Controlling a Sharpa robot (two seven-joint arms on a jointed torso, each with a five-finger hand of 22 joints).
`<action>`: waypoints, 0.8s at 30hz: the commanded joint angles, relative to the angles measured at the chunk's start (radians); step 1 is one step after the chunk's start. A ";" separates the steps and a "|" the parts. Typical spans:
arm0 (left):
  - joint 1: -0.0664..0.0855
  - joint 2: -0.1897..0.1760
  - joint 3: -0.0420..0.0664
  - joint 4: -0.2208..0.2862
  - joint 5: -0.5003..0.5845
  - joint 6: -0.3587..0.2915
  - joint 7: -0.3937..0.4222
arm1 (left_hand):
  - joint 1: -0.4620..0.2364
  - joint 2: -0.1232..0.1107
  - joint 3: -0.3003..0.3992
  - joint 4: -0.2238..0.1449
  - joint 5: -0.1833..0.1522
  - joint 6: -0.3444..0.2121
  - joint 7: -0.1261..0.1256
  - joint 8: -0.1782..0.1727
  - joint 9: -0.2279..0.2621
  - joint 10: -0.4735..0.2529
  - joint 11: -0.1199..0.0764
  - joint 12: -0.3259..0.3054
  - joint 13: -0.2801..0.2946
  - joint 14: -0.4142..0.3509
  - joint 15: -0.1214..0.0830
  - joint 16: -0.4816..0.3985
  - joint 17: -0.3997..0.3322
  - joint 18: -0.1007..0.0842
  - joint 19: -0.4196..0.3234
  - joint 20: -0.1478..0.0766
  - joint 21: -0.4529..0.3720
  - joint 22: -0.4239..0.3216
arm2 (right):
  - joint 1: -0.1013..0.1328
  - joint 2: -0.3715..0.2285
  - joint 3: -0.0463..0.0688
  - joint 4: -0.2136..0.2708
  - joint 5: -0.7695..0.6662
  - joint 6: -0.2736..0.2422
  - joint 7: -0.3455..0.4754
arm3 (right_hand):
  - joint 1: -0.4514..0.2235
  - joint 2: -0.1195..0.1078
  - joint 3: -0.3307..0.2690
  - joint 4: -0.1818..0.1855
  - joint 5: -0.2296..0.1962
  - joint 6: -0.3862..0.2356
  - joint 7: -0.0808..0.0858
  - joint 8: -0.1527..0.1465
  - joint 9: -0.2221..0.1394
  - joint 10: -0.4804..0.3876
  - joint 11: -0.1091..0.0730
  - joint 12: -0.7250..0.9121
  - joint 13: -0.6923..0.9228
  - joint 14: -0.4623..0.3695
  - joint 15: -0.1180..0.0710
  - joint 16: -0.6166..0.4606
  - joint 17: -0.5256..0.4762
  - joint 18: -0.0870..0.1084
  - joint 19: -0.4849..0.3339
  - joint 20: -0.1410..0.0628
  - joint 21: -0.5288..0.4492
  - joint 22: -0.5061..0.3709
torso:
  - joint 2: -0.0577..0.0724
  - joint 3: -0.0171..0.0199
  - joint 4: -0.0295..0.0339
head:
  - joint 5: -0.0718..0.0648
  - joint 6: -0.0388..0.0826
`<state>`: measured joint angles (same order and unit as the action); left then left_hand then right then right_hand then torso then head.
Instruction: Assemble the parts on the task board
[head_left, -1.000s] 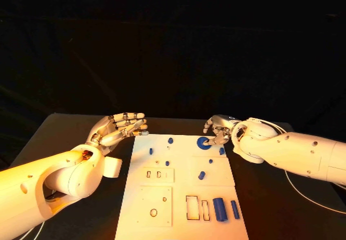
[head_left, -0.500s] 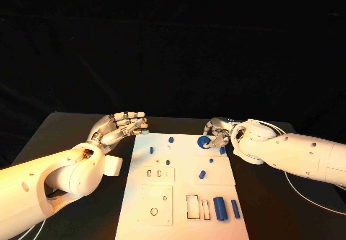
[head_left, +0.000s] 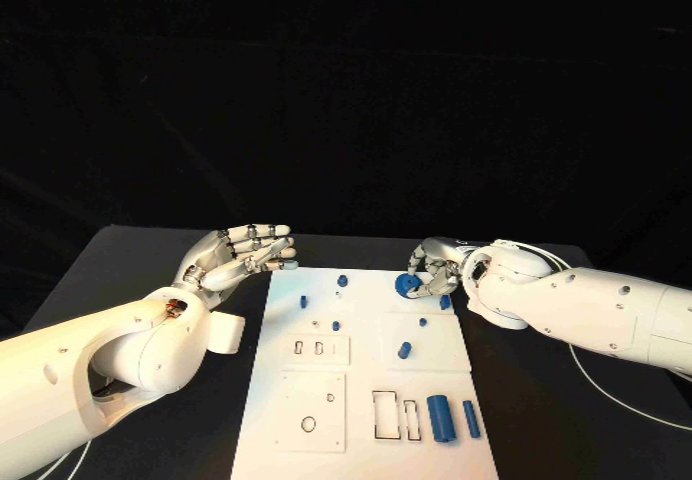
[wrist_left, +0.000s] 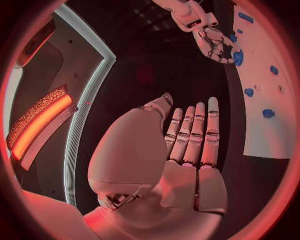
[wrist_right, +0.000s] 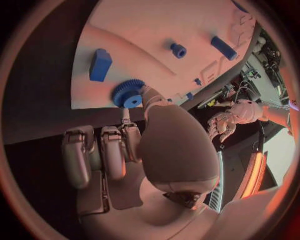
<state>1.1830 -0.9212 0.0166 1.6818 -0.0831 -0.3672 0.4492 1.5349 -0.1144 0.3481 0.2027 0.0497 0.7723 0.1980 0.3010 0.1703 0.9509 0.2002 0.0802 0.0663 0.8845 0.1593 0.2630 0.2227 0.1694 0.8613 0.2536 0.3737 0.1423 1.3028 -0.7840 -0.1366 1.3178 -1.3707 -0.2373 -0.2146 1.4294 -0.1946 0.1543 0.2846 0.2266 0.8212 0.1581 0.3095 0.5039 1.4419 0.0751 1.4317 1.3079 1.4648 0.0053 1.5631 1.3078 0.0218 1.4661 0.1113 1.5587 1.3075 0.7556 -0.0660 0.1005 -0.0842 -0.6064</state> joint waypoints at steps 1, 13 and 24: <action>0.001 0.002 0.001 0.001 0.002 0.018 0.007 | -0.002 -0.006 0.005 -0.001 0.001 0.008 0.058 -0.004 -0.001 0.004 0.003 -0.004 -0.002 0.007 -0.001 0.002 0.001 0.010 -0.002 -0.003 0.005 0.001 | -0.005 0.004 -0.003 -0.007 0.002 0.033 0.007 | 0.000 0.015 0.012 0.001 0.009 0.012 -0.002 0.002 -0.005 0.007 0.000 0.005 0.131 0.103 0.001 0.003 0.252 -0.020 0.100 0.004 0.007 0.257 | 0.001 0.0001 0.0008 | -0.004 0.004; 0.001 0.003 0.001 0.000 0.002 0.020 0.005 | -0.002 -0.006 0.005 -0.001 0.001 0.008 0.058 -0.004 -0.001 0.004 0.003 -0.004 -0.002 0.007 -0.001 0.002 0.001 0.010 -0.002 -0.003 0.005 0.001 | -0.007 0.007 -0.003 -0.012 -0.004 0.002 0.008 | 0.025 0.031 0.096 -0.011 0.003 0.070 -0.011 -0.017 -0.032 0.036 -0.009 0.035 0.160 0.106 -0.007 0.008 0.263 -0.022 0.105 -0.003 0.012 0.263 | 0.001 -0.0004 -0.0012 | 0.002 -0.002; 0.001 0.004 0.001 -0.001 0.002 0.019 0.002 | -0.002 -0.006 0.005 -0.001 0.001 0.008 0.058 -0.004 -0.001 0.004 0.003 -0.004 -0.002 0.007 -0.001 0.002 0.001 0.010 -0.002 -0.003 0.005 0.001 | -0.007 0.010 -0.003 0.008 -0.059 -0.113 0.020 | 0.037 0.021 0.196 -0.030 -0.036 0.120 -0.022 -0.027 -0.049 0.057 -0.019 0.056 0.181 0.106 -0.018 0.008 0.263 -0.022 0.105 -0.013 0.012 0.263 | 0.000 -0.0004 0.0009 | 0.004 0.002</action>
<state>1.1830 -0.9202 0.0166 1.6796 -0.0831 -0.3654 0.4466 1.5349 -0.1144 0.3480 0.2027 0.0497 0.7723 0.1980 0.3010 0.1703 0.9509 0.2002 0.0803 0.0663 0.8845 0.1593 0.2630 0.2226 0.1694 0.8613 0.2536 0.3737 0.1421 1.2969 -0.7762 -0.1390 1.3203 -1.3839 -0.2926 -0.2062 1.4601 -0.1753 0.3486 0.2522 0.1853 0.9176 0.1510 0.2772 0.4523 1.4668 0.0608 1.4822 1.3077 1.4683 -0.0059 1.5671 1.3075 0.0066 1.4662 0.1035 1.5674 1.3080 0.7560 -0.0665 0.1006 -0.0813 -0.6080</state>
